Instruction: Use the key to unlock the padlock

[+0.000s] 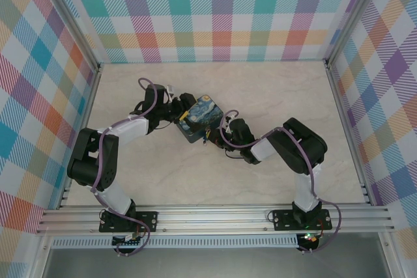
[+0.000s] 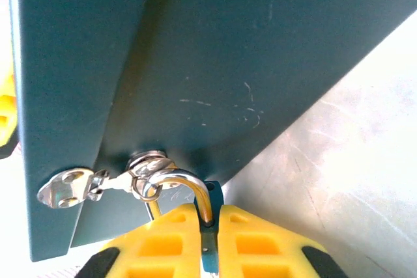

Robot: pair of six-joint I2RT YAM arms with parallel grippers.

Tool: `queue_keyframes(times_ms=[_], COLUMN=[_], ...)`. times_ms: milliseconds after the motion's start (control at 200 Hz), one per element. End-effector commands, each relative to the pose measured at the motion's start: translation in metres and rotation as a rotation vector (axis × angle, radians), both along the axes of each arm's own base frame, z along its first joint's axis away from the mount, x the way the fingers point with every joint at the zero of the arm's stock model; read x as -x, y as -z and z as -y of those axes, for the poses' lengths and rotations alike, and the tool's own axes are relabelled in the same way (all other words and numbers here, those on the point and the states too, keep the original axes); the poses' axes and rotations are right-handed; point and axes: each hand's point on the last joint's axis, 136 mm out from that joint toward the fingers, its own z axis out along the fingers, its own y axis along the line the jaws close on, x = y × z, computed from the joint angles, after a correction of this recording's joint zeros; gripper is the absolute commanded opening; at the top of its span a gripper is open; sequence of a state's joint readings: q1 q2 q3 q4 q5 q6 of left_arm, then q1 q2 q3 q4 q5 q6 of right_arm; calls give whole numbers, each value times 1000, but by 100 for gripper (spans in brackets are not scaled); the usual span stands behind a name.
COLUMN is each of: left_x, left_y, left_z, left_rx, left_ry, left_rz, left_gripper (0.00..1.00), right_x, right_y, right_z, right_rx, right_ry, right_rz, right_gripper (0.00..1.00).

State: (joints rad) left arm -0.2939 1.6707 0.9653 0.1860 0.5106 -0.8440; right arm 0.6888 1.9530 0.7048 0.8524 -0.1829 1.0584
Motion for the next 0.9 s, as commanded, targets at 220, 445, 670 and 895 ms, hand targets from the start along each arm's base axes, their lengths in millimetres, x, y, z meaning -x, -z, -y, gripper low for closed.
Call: queue_keyframes(times_ms=[220, 445, 670, 895], left_x=[18, 22, 23, 20], left_y=[27, 35, 41, 29], left_z=[-1, -2, -3, -2], left_rx=[-42, -57, -63, -62], left_ry=[14, 18, 20, 25], left_rz=[-79, -92, -104, -78], left_gripper=[78, 78, 78, 79], right_x=[-17, -34, -48, -40], right_y=[-14, -23, -36, -30], right_z=[20, 27, 33, 61], right_rx=[-24, -75, -101, -10], right_ry=[112, 189, 232, 281], right_rz=[36, 16, 22, 35], right_gripper=[4, 3, 3, 4])
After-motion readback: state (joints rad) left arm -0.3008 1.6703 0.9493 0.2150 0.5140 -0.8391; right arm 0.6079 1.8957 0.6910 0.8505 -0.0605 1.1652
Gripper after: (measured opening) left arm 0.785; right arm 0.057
